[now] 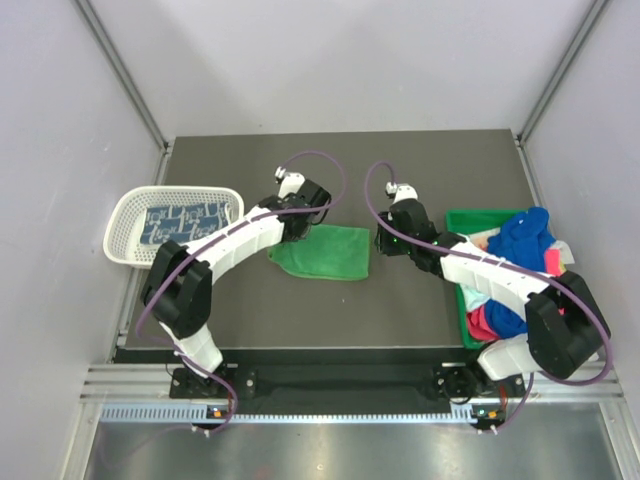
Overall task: Fold and stack the towels
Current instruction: Neatly place the folded towel into the bin
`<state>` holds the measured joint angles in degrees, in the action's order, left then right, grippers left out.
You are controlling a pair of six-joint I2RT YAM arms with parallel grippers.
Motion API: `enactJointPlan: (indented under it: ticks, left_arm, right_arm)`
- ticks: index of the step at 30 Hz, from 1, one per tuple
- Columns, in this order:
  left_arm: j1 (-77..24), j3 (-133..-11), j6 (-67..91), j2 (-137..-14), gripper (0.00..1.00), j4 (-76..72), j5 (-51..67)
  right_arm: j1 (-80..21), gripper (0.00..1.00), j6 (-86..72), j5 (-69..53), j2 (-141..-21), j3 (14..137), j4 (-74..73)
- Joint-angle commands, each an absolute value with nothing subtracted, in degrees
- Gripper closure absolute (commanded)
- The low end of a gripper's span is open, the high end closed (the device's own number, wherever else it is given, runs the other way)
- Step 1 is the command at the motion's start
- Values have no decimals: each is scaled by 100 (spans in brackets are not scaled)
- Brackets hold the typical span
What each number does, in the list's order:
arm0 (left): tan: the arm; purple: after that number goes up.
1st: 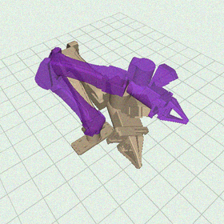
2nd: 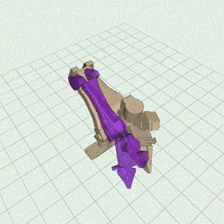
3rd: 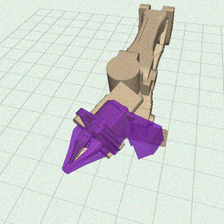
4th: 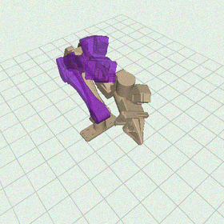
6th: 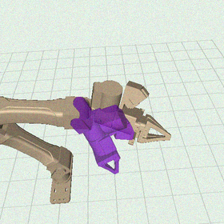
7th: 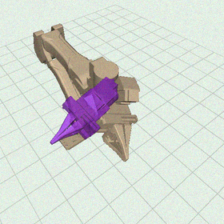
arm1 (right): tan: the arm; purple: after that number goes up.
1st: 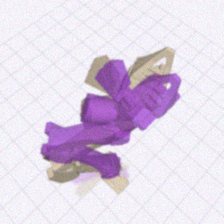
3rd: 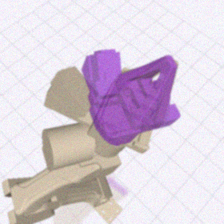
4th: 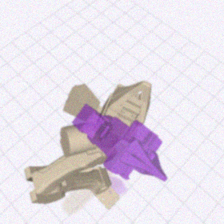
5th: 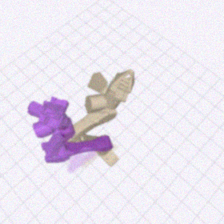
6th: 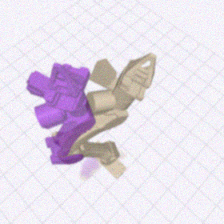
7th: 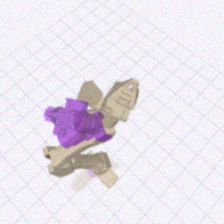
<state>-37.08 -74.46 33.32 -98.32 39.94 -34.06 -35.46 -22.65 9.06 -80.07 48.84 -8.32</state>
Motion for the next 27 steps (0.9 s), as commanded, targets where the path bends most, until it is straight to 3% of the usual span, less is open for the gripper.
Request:
enactJointPlan:
  ticks: [1,11,27]
  left_arm:
    - [-3867,-7901,3533,-9738,100,4772,-4953]
    - [-3640,-8288,3533,-9852,100,5299,-6002]
    - [-1680,-7550,2199,-8728,100,4062,-5213]
  right_arm:
    - [-3639,69,-2206,783,-8024,5054,-712]
    - [-3630,70,-2206,651,-8024,4922,-589]
    - [-3647,71,-2267,308,-8130,4764,-343]
